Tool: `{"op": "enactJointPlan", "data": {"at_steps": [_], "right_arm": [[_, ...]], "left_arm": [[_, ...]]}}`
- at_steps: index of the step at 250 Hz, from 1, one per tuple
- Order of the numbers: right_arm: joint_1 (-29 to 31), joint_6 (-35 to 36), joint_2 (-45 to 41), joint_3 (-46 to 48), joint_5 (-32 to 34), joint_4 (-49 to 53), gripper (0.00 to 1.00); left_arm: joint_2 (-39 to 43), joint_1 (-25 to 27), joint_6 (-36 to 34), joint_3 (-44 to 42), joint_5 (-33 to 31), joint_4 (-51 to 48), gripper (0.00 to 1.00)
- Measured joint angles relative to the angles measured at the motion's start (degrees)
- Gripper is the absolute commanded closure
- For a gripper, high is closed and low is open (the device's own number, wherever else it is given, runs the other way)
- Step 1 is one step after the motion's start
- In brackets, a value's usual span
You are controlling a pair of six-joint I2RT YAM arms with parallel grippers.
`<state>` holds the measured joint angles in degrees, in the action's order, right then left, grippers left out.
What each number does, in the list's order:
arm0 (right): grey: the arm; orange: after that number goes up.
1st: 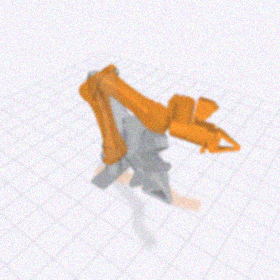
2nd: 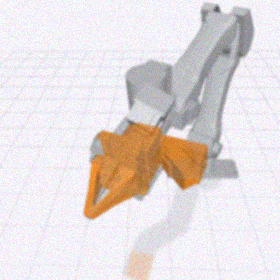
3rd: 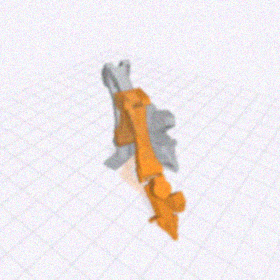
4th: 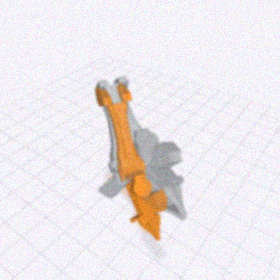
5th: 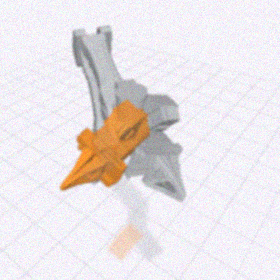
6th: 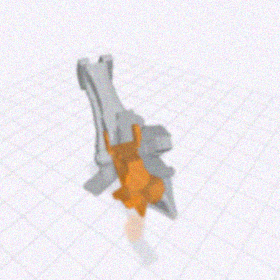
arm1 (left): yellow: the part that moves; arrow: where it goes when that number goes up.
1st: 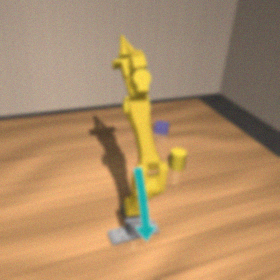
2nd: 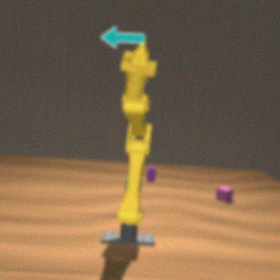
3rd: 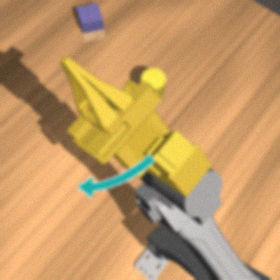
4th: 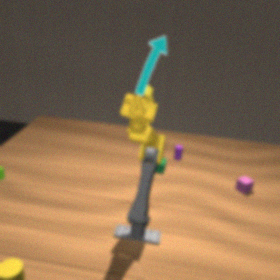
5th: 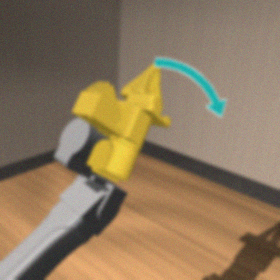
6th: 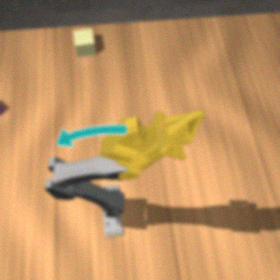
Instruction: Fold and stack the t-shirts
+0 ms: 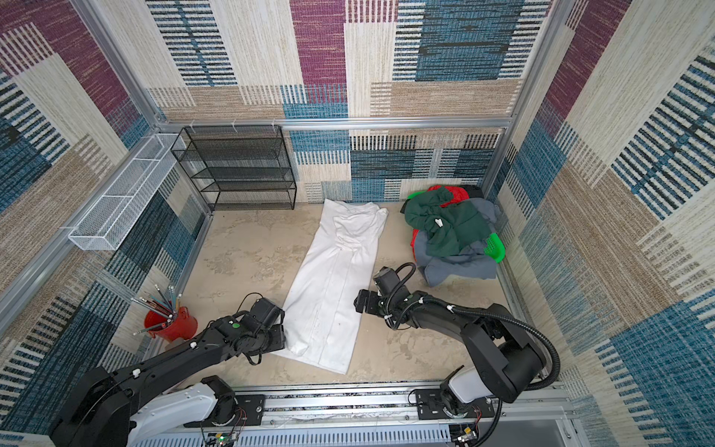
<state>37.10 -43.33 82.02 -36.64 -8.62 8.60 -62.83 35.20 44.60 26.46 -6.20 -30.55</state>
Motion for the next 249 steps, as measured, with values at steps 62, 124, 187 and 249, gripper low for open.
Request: {"op": "enactJointPlan", "data": {"at_steps": [62, 124, 187, 249], "right_arm": [[9.53, -4.42, -1.68, 0.15, -0.83, 4.7, 0.09], [16.85, -9.68, -1.66, -0.04, -1.27, 7.19, 0.19], [23.63, -14.08, -0.31, -0.83, -1.42, 7.43, 0.22], [26.58, -18.16, -2.05, 0.17, -1.05, 9.2, 0.22]], "left_arm": [[-1.55, -0.2, -0.26, -1.36, 0.63, 8.7, 0.66], [-0.85, -0.2, -0.9, -2.32, 5.44, 10.95, 0.9], [10.97, 0.35, 0.31, -5.4, 11.08, 5.03, 0.92], [18.86, 0.46, 0.59, -6.19, 12.35, -0.42, 0.59]]}}
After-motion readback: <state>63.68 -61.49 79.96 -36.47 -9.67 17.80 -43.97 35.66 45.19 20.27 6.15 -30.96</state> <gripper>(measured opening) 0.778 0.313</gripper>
